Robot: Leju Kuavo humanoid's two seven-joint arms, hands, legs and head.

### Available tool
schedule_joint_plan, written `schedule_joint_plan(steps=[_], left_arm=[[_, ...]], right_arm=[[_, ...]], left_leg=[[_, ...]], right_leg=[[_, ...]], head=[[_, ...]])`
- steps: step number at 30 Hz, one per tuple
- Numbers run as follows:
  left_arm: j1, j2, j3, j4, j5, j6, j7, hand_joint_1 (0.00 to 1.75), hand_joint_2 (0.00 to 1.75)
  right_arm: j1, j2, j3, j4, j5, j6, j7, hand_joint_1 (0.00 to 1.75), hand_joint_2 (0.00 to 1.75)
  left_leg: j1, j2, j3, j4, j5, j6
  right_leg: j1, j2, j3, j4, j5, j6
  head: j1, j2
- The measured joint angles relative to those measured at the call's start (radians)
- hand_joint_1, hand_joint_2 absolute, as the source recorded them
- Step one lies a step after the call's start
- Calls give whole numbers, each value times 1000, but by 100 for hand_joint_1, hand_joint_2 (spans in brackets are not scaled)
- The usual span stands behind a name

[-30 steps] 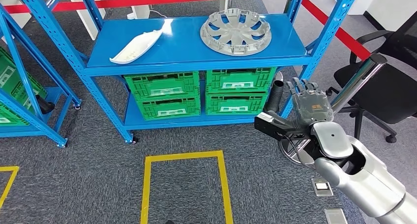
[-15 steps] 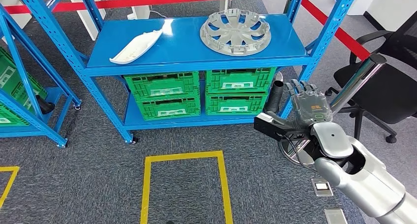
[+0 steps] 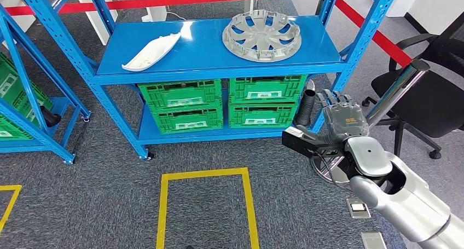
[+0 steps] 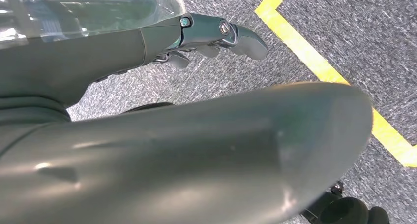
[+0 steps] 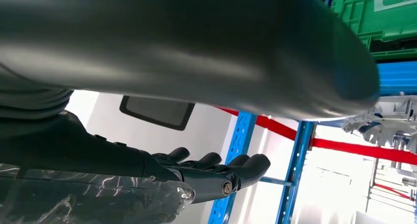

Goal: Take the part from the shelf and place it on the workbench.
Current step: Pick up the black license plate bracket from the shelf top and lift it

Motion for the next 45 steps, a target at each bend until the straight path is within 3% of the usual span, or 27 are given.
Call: schedule_joint_plan(steps=[14, 18, 20, 22, 23, 24, 26, 27, 29, 30, 31, 33, 34, 37, 38, 39, 40, 41, 43, 45], left_arm=[[1, 0, 0, 0, -6, 0, 0, 0, 0], [0, -2, 1, 0, -8, 0, 0, 0, 0], [-1, -4, 1, 0, -8, 0, 0, 0, 0], [1, -5, 1, 0, -8, -1, 0, 0, 0], [3, -5, 1, 0, -8, -1, 0, 0, 0], [4, -5, 1, 0, -8, -1, 0, 0, 0], [5, -5, 2, 0, -8, -2, 0, 0, 0], [4, -4, 2, 1, -8, -2, 0, 0, 0], [2, -4, 2, 4, -9, -4, -1, 0, 0], [2, -4, 3, 5, -9, -4, -1, 0, 0], [2, -4, 4, 5, -9, -4, -1, 0, 0], [3, -3, 6, 5, -10, -5, -1, 0, 0], [2, -4, 6, 5, -10, -5, -1, 0, 0], [0, -4, 9, 5, -12, -5, -1, 0, 0], [1, -4, 9, 5, -12, -5, -1, 0, 0], [2, -4, 10, 5, -12, -5, -1, 0, 0], [3, -4, 10, 5, -13, -5, -1, 0, 0], [3, -4, 11, 5, -13, -4, -1, 0, 0], [3, -2, 13, 8, -15, -3, -1, 0, 0], [3, -1, 15, 10, -16, -3, -1, 0, 0]], right_arm=[[0, 0, 6, 4, -8, 4, 0, 0, 0], [-2, -4, 5, 4, -8, 3, 0, 0, 0], [-4, -7, 6, 4, -8, 2, 0, 0, 0], [-3, -8, 9, 6, -8, 2, 0, 0, 0], [-2, -8, 11, 8, -8, 2, 0, 0, 0], [0, -8, 12, 8, -8, 3, 0, 0, 0], [0, -8, 13, 9, -8, 2, 0, 0, 0], [0, -8, 14, 10, -8, 2, 0, 0, 0], [2, -8, 17, 14, -9, 1, 0, 0, 0], [3, -9, 19, 16, -10, 1, 0, 0, 0], [5, -9, 20, 17, -10, 0, 0, 0, 0], [6, -9, 20, 17, -11, -2, 0, 0, 0], [5, -10, 20, 17, -11, -3, 0, 0, 0], [5, -11, 21, 17, -11, -7, 0, 0, 0], [5, -11, 21, 17, -11, -7, 0, 0, 0], [5, -11, 21, 18, -11, -8, 0, 0, 0], [5, -12, 21, 18, -11, -9, 0, 0, 0], [5, -12, 21, 18, -11, -10, 0, 0, 0], [4, -12, 22, 18, -13, -12, 0, 0, 0], [4, -12, 24, 20, -15, -12, 0, 0, 0]], left_leg=[[0, 0, 0, 0, 0, 0], [5, 2, 18, -34, 18, 19], [14, 3, 30, -55, 28, 21], [20, 3, 31, -55, 25, 17], [24, 2, 32, -53, 21, 11], [30, 2, 34, -49, 15, 4], [45, -1, 39, -30, -6, -17], [50, -2, 37, -15, -20, -30], [51, -5, 26, 9, -39, -51], [49, -6, 21, 14, -42, -57], [48, -7, 20, 15, -43, -61], [49, 4, 15, 33, -53, -67], [48, 12, -1, 68, -69, -67], [37, 26, -112, 262, -135, -57], [32, 26, -147, 309, -138, -50], [25, 26, -166, 322, -121, -39], [17, 25, -168, 297, -83, -25], [6, 25, -156, 243, -32, -5], [-15, 28, -124, 139, 41, 40], [-30, 29, -109, 92, 58, 63]], right_leg=[[0, 0, 0, -1, 0, 0], [-2, 1, 1, -6, -2, 12], [-4, 1, -40, 71, -40, 18], [-13, 1, -112, 196, -80, 30], [-19, 1, -139, 233, -80, 38], [-25, 1, -150, 235, -59, 46], [-39, 2, -124, 147, 16, 67], [-42, 6, -106, 100, 39, 76], [-44, 15, -92, 61, 37, 64], [-42, 17, -95, 65, 26, 49], [-43, 17, -99, 69, 20, 33], [-42, 13, -98, 75, 11, 18], [-40, 10, -95, 75, 8, 12], [-28, 0, -83, 72, 0, -2], [-23, -2, -79, 71, -4, -6], [-16, -3, -73, 71, -8, -10], [-9, -4, -65, 70, -13, -14], [-2, -4, -55, 68, -18, -17], [5, -5, -39, 60, -24, -20], [1, -5, -35, 48, -22, -13]], head=[[0, 0], [0, 0], [3, 0], [4, 0], [4, 0], [4, 0], [5, 0], [10, 0], [15, 0], [15, 0], [9, 0], [0, 0], [-3, 0], [-10, 0], [-10, 0], [-11, 0], [-11, 0], [-11, 0], [-4, 0], [0, 0]])
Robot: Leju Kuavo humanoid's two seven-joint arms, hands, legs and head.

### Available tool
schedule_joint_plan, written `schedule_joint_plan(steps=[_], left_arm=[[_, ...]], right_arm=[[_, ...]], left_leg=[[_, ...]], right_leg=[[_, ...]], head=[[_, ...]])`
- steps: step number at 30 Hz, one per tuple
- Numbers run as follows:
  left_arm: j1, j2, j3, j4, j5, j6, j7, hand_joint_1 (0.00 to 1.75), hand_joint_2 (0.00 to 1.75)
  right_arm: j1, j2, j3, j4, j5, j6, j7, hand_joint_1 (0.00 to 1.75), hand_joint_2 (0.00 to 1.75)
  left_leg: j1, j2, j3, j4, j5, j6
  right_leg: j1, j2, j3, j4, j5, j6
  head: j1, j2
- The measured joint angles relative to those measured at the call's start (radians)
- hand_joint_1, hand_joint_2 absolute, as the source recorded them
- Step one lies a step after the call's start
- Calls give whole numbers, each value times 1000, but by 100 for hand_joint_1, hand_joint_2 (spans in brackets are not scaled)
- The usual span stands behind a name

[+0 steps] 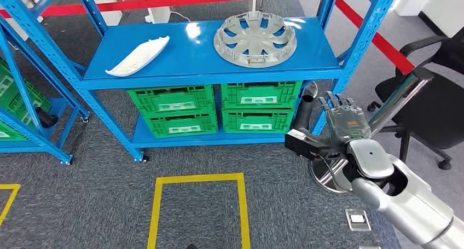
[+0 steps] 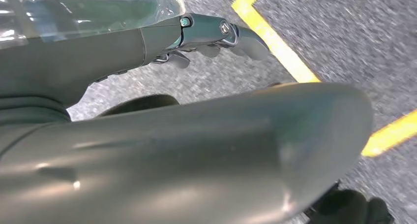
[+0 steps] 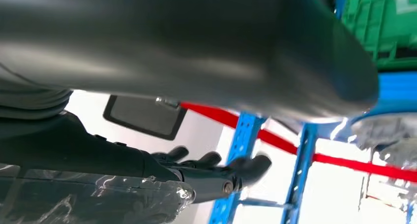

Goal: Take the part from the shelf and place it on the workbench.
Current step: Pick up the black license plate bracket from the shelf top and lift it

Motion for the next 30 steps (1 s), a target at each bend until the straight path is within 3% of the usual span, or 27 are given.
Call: schedule_joint_plan(steps=[1, 4, 7, 8, 9, 10, 12, 14, 17, 19, 21, 23, 24, 25, 28, 30], left_arm=[[0, -1, 0, 0, -1, 0, 0, 0, 0], [-3, -3, 2, 2, -3, 1, 0, 0, 0], [-4, -7, 2, 2, -6, 0, 0, 0, 0], [-3, -8, 2, 2, -7, 0, 0, 0, 0], [-2, -8, 2, 2, -8, 0, 0, 0, 0], [-2, -8, 2, 2, -9, 0, 0, 0, 0], [-3, -8, 2, 2, -10, 0, 0, 0, 0], [-4, -9, 2, 3, -10, -1, 1, 0, 0], [-2, -9, 2, 3, -12, -1, 3, 0, 0], [-2, -9, 2, 4, -13, -2, 3, 0, 0], [-3, -9, 2, 4, -14, -4, 3, 0, 0], [-2, -9, 2, 4, -16, -6, 4, 0, 0], [-2, -9, 2, 4, -18, -7, 5, 0, 0], [-1, -9, 2, 4, -20, -8, 6, 0, 0], [-3, -9, 2, 4, -26, -11, 9, 0, 0], [-5, -9, 2, 4, -30, -12, 12, 0, 0]], right_arm=[[0, 0, 0, 0, 0, 0, 0, 0, 0], [-6, -3, -2, 0, 5, 0, 0, 0, 0], [-15, -5, -1, 1, 10, 2, 0, 0, 0], [-16, -4, 1, 2, 12, 3, 0, 0, 0], [-16, -4, 3, 3, 13, 4, 0, 0, 0], [-17, -3, 4, 4, 15, 4, 0, 0, 0], [-21, -1, 6, 5, 17, 6, 0, 0, 0], [-26, 1, 10, 7, 17, 8, 0, 0, 0], [-29, 4, 16, 9, 17, 12, -1, 0, 0], [-36, 6, 20, 9, 17, 13, -2, 0, 0], [-42, 7, 24, 10, 17, 14, -4, 0, 0], [-46, 10, 30, 11, 17, 16, -5, 0, 0], [-49, 11, 34, 13, 17, 18, -6, 0, 0], [-52, 14, 38, 14, 17, 19, -7, 0, 0], [-67, 22, 46, 18, 21, 20, -8, 0, 0], [-81, 29, 54, 22, 25, 20, -9, 0, 0]], left_leg=[[-3, 0, 5, -17, 3, 1], [12, -1, 41, -89, -1, -10], [22, -3, 55, -107, -4, -19], [23, -3, 55, -104, -7, -22], [25, -3, 56, -99, -12, -25], [27, -3, 57, -92, -18, -29], [32, -5, 58, -73, -36, -41], [33, -7, 52, -52, -50, -54], [31, -8, 48, -46, -56, -65], [33, -7, 42, -26, -71, -74], [36, -5, 6, 53, -113, -85], [39, -4, -54, 168, -154, -90], [39, -4, -75, 199, -154, -90], [39, -4, -80, 198, -136, -88], [37, -4, -19, 42, -37, -77], [34, -5, 12, -34, -20, -73]], right_leg=[[-2, 0, 1, -6, 3, 5], [-1, -1, -9, 8, -12, 17], [-5, 4, -94, 160, -73, 32], [-9, 4, -125, 207, -80, 38], [-13, 4, -142, 225, -69, 44], [-16, 4, -142, 205, -40, 49], [-21, 5, -104, 100, 30, 58], [-20, 10, -72, 25, 53, 52], [-17, 13, -68, 18, 43, 24], [-20, 9, -65, 16, 42, 12], [-22, 5, -60, 15, 40, 5], [-21, 1, -58, 15, 37, 1], [-21, 1, -57, 15, 36, 1], [-21, 0, -55, 15, 35, 1], [-20, 1, -46, 14, 30, 9], [-17, 2, -45, 12, 29, 18]], head=[[-2, 0], [-5, 0], [2, 0], [2, 0], [3, 0], [3, 0], [3, 0], [4, 0], [0, 0], [-4, 0], [-9, 0], [-11, 0], [-11, 0], [-11, 0], [-11, 0], [-10, 0]])
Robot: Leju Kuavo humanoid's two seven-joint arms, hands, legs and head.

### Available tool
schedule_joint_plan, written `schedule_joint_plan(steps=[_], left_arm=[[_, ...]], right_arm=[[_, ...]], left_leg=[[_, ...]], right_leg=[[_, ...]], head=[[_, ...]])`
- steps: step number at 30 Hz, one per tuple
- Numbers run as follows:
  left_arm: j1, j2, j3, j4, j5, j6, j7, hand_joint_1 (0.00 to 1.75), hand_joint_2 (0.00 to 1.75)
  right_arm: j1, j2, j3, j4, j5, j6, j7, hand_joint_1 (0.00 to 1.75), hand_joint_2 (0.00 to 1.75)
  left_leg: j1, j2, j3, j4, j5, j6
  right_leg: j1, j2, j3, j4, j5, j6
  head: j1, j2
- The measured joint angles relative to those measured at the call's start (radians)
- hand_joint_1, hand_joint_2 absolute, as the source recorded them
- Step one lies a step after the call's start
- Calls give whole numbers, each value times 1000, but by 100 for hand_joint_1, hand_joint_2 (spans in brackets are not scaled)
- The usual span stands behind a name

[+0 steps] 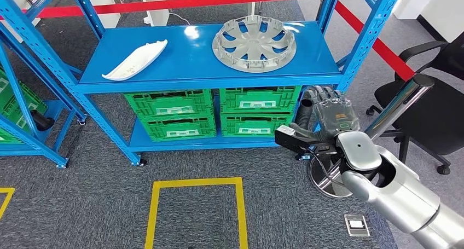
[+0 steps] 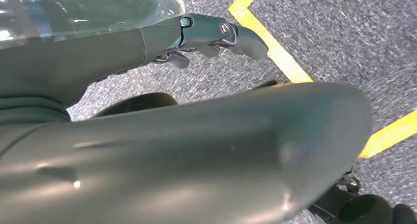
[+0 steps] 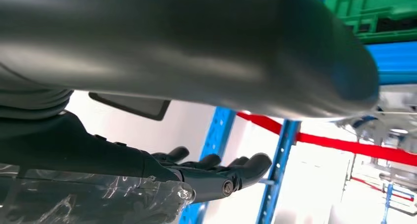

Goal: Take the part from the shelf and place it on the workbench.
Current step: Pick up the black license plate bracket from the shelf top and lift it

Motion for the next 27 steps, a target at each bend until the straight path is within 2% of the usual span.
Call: schedule_joint_plan(steps=[4, 10, 15, 17, 19, 21, 23, 24, 25, 26, 27], left_arm=[[0, -1, 0, 0, -7, -3, 6, 0, 0], [-3, -1, 0, 0, -16, -6, 8, 0, 0], [-3, -1, 0, 0, -15, -6, 9, 0, 0], [-2, -1, 0, 0, -15, -6, 9, 0, 0], [-1, 0, 0, 0, -16, -7, 9, 0, 0], [0, -1, 0, 1, -16, -7, 9, 0, 0], [0, 0, 0, 1, -16, -7, 8, 0, 0], [1, 0, 0, 1, -17, -7, 8, 0, 0], [2, 0, 0, 1, -17, -7, 8, 0, 0], [3, 0, 0, 1, -18, -7, 7, 0, 0], [3, 0, 0, 1, -19, -7, 7, 0, 0]], right_arm=[[-25, 18, 16, 12, 5, -5, -6, 0, 0], [-64, 58, 44, 33, 8, -12, -13, 0, 0], [-74, 73, 56, 44, 7, -14, -16, 0, 0], [-75, 75, 59, 49, 4, -14, -13, 0, 0], [-74, 73, 58, 52, -2, -15, -7, 0, 0], [-75, 68, 57, 54, -8, -16, -2, 0, 0], [-70, 63, 57, 57, -12, -17, 0, 0, 0], [-64, 62, 57, 59, -14, -17, 0, 0, 0], [-59, 60, 58, 61, -15, -17, 0, 0, 0], [-56, 59, 58, 63, -16, -18, 1, 0, 0], [-54, 58, 58, 64, -16, -19, 1, 0, 0]], left_leg=[[2, -2, 6, -17, -3, -5], [2, -3, 7, -17, -4, 3], [2, -3, 7, -17, -4, 5], [0, -3, 10, -20, -4, 13], [6, -2, 31, -53, 8, 26], [16, 1, 56, -91, 24, 31], [19, 1, 64, -98, 24, 27], [22, 1, 65, -96, 21, 23], [26, 1, 66, -92, 16, 16], [32, 0, 67, -84, 8, 8], [40, 0, 67, -72, -2, -3]], right_leg=[[3, -2, 5, -12, 3, -3], [4, -3, 13, -27, 11, 9], [4, -3, 14, -29, 11, 12], [3, -2, 18, -39, 15, 18], [2, 0, 25, -46, 15, 24], [4, 2, 3, 5, -14, 26], [0, 3, -56, 116, -60, 33], [-4, 3, -82, 159, -70, 38], [-9, 3, -95, 172, -61, 44], [-15, 2, -90, 149, -34, 51], [-22, 2, -69, 95, 1, 60]], head=[[1, 0], [1, 0], [1, 0], [0, 0], [1, 0], [6, 0], [11, 0], [12, 0], [13, 0], [13, 0], [14, 0]])
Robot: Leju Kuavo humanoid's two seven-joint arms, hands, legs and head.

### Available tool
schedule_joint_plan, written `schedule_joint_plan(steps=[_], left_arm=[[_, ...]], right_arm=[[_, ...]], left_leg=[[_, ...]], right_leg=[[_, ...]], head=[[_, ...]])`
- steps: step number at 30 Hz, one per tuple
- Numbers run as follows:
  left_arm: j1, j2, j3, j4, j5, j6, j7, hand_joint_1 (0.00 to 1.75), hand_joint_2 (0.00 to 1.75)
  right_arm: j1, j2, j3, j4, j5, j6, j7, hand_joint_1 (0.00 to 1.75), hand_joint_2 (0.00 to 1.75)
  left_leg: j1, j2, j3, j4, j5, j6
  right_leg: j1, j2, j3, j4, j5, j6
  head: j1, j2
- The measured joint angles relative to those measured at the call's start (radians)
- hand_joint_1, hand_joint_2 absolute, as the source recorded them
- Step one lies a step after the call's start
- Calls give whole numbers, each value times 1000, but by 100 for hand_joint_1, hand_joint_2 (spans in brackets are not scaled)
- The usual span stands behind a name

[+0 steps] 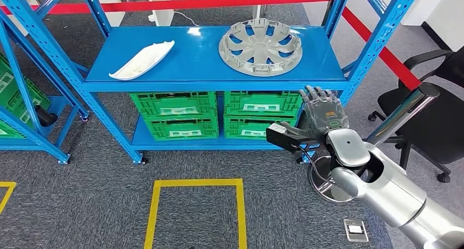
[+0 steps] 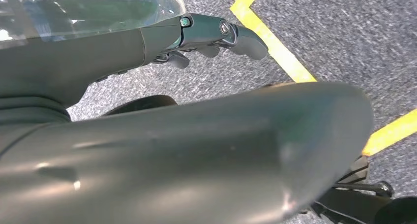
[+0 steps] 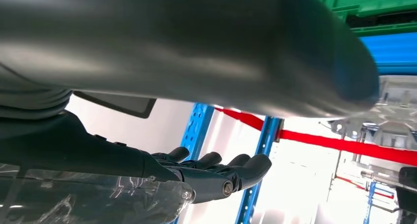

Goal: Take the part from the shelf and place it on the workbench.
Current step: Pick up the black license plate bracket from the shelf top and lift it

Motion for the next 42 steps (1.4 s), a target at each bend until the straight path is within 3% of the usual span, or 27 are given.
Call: schedule_joint_plan(steps=[1, 2, 3, 5, 7, 9, 11, 13, 14, 17, 19, 20, 22, 24, 27, 28, 29, 30, 32, 34, 36, 38, 40, 42], left_arm=[[-1, 2, 0, 1, -1, 0, 0, 0, 0], [-2, 2, 0, 1, -2, 0, -1, 0, 0], [-2, 3, 0, 2, -3, 0, -1, 0, 0], [-3, 4, 0, 4, -3, 0, -1, 0, 0], [-3, 6, 0, 5, -4, 1, -1, 0, 0], [-4, 6, 0, 5, -4, 1, -1, 0, 0], [-5, 6, 0, 5, -5, 0, -2, 0, 0], [-4, 6, 0, 5, -5, 1, -2, 0, 0], [-3, 6, 0, 5, -5, 1, -2, 0, 0], [-3, 9, 0, 6, -6, 2, -1, 0, 0], [-3, 12, 0, 7, -6, 2, -1, 0, 0], [-3, 13, 0, 8, -6, 2, 0, 0, 0], [-4, 13, 0, 8, -7, 2, 0, 0, 0], [-6, 14, 0, 9, -7, 2, -1, 0, 0], [-6, 12, 0, 9, -8, 1, -1, 0, 0], [-5, 12, 0, 9, -8, 1, -1, 0, 0], [-5, 12, 0, 9, -8, 1, -1, 0, 0], [-5, 12, 0, 9, -8, 1, -1, 0, 0], [-6, 12, 0, 9, -8, 1, -1, 0, 0], [-7, 12, 0, 9, -8, 1, -2, 0, 0], [-6, 12, 0, 10, -8, 1, -3, 0, 0], [-6, 12, 0, 9, -9, 2, -3, 0, 0], [-7, 12, 0, 9, -11, 2, -3, 0, 0], [-5, 11, 0, 10, -11, 2, -3, 0, 0]], right_arm=[[1, 0, 0, 1, 0, -1, 0, 0, 0], [3, -2, 1, 2, 0, -2, 0, 0, 0], [7, -3, 1, 4, -1, -2, 0, 0, 0], [16, -5, 2, 7, -1, -4, 1, 0, 0], [19, -5, 1, 9, -1, -5, 1, 0, 0], [19, -5, -1, 9, -1, -8, 1, 0, 0], [20, -5, -2, 9, -1, -9, 1, 0, 0], [24, -6, -2, 10, -1, -11, 1, 0, 0], [26, -6, -2, 10, -1, -12, 1, 0, 0], [29, -7, -5, 10, -1, -16, 1, 0, 0], [31, -7, -6, 11, -2, -18, 1, 0, 0], [32, -8, -6, 12, -3, -18, 1, 0, 0], [36, -10, -9, 11, -4, -19, 2, 0, 0], [33, -14, -14, 11, -4, -20, 2, 0, 0], [35, -16, -15, 12, -4, -20, 2, 0, 0], [39, -17, -15, 13, -4, -20, 2, 0, 0], [41, -17, -15, 13, -4, -20, 2, 0, 0], [41, -17, -15, 14, -4, -20, 2, 0, 0], [41, -17, -15, 14, -4, -20, 2, 0, 0], [41, -17, -15, 15, -4, -20, 2, 0, 0], [42, -17, -15, 16, -4, -20, 2, 0, 0], [43, -18, -16, 17, -4, -21, 2, 0, 0], [44, -18, -17, 16, -4, -23, 2, 0, 0], [46, -18, -18, 16, -4, -24, 2, 0, 0]], left_leg=[[5, -1, -2, 12, -11, -12], [8, -2, -5, 27, -22, -25], [8, -4, -7, 36, -30, -34], [5, -6, -8, 42, -35, -45], [6, -4, -5, 44, -43, -50], [4, 1, -32, 109, -78, -50], [-4, 5, -101, 241, -130, -41], [-14, 5, -159, 329, -142, -26], [-22, 5, -164, 321, -118, -14], [-53, 4, -110, 162, -1, 44], [-66, 4, -83, 95, 22, 67], [-68, 5, -77, 83, 20, 69], [-65, 6, -61, 47, 21, 64], [-56, 8, -44, 15, 26, 53], [-51, 8, -36, 10, 22, 45], [-50, 8, -34, 13, 18, 43], [-48, 8, -33, 17, 13, 39], [-45, 8, -31, 24, 6, 35], [-42, 8, -31, 42, -10, 21], [-43, 7, -34, 55, -20, 10], [-43, 6, -34, 56, -23, 3], [-42, 6, -36, 68, -35, -6], [-39, 7, -67, 141, -78, -17], [-36, 7, -131, 269, -129, -23]], right_leg=[[-4, 3, 22, -47, 22, 9], [-6, 8, 38, -83, 35, 8], [-7, 13, 46, -98, 34, 0], [-5, 20, 42, -88, 20, -29], [-4, 18, 42, -81, 13, -47], [0, 15, 48, -81, 9, -60], [8, 12, 55, -84, 4, -69], [20, 11, 62, -84, -2, -77], [28, 11, 67, -85, -6, -81], [47, 12, 92, -92, -18, -89], [47, 13, 102, -101, -20, -86], [47, 13, 103, -107, -19, -81], [45, 12, 105, -116, -18, -72], [45, 8, 87, -81, -41, -61], [36, 5, -5, 87, -105, -43], [32, 5, -30, 122, -106, -38], [28, 5, -38, 122, -87, -33], [25, 4, -27, 84, -51, -28], [23, 2, 21, -32, 13, -22], [25, 4, 46, -90, 26, -34], [27, 7, 47, -93, 20, -55], [24, 6, 51, -95, 19, -68], [21, 4, 56, -99, 18, -77], [22, 4, 58, -99, 15, -81]], head=[[1, 0], [6, 0], [6, 0], [1, 0], [-10, 0], [-14, 0], [-18, 0], [-19, 0], [-19, 0], [-16, 0], [-11, 0], [-10, 0], [-12, 0], [-10, 0], [-7, 0], [-7, 0], [-7, 0], [-7, 0], [-6, 0], [-5, 0], [-8, 0], [-10, 0], [-14, 0], [-17, 0]])
